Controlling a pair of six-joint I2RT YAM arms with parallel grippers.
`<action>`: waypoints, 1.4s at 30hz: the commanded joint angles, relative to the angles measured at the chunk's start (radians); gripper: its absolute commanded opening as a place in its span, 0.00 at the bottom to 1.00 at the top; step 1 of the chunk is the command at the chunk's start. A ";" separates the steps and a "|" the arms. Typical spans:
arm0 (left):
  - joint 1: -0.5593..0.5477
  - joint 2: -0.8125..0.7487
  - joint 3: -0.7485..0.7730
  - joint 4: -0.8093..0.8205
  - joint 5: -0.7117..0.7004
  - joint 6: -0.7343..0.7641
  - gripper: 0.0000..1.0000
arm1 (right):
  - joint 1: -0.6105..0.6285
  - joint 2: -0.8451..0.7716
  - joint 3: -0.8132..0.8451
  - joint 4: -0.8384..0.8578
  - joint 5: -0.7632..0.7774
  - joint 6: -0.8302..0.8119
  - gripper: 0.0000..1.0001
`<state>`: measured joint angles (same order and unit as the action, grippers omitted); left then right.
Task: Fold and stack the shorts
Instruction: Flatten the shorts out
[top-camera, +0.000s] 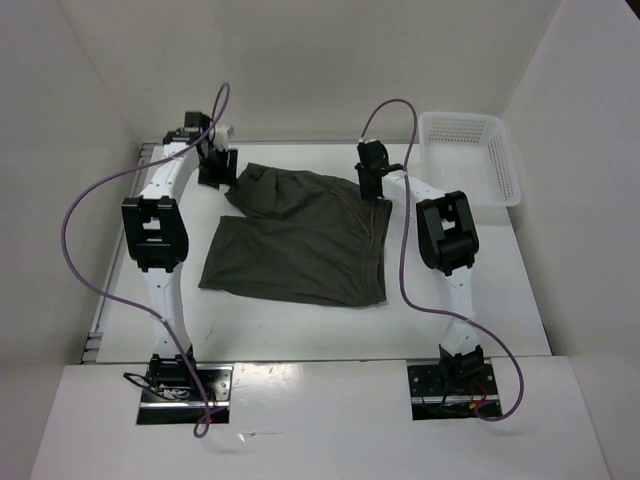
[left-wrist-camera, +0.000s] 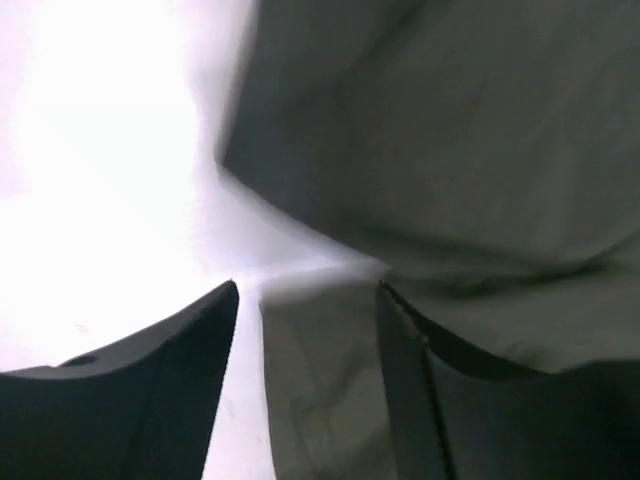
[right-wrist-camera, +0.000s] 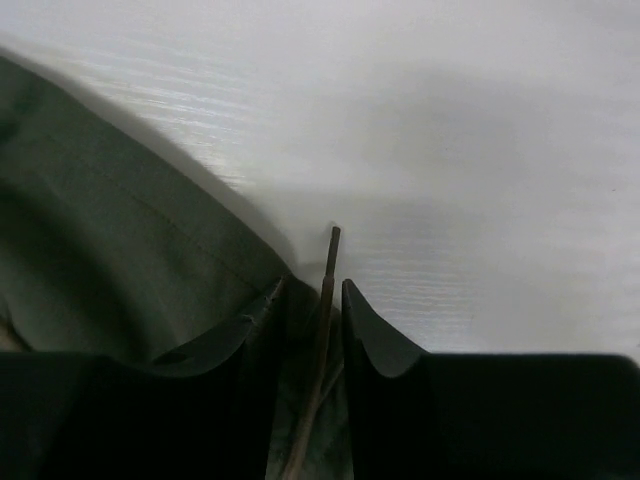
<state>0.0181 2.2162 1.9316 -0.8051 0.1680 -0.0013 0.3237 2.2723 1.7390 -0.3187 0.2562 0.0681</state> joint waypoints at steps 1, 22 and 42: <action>-0.003 0.112 0.406 0.037 0.076 0.001 0.66 | -0.006 -0.115 0.040 0.007 -0.034 -0.051 0.34; -0.081 0.694 1.095 0.030 0.051 0.001 0.82 | -0.025 -0.200 -0.116 0.017 -0.025 -0.157 0.54; -0.092 0.760 1.103 -0.077 0.033 0.001 0.58 | -0.061 -0.119 -0.095 0.004 -0.070 -0.157 0.74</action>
<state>-0.0692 2.9479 3.0241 -0.8341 0.1711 -0.0013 0.2741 2.1429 1.6047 -0.3218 0.2085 -0.0944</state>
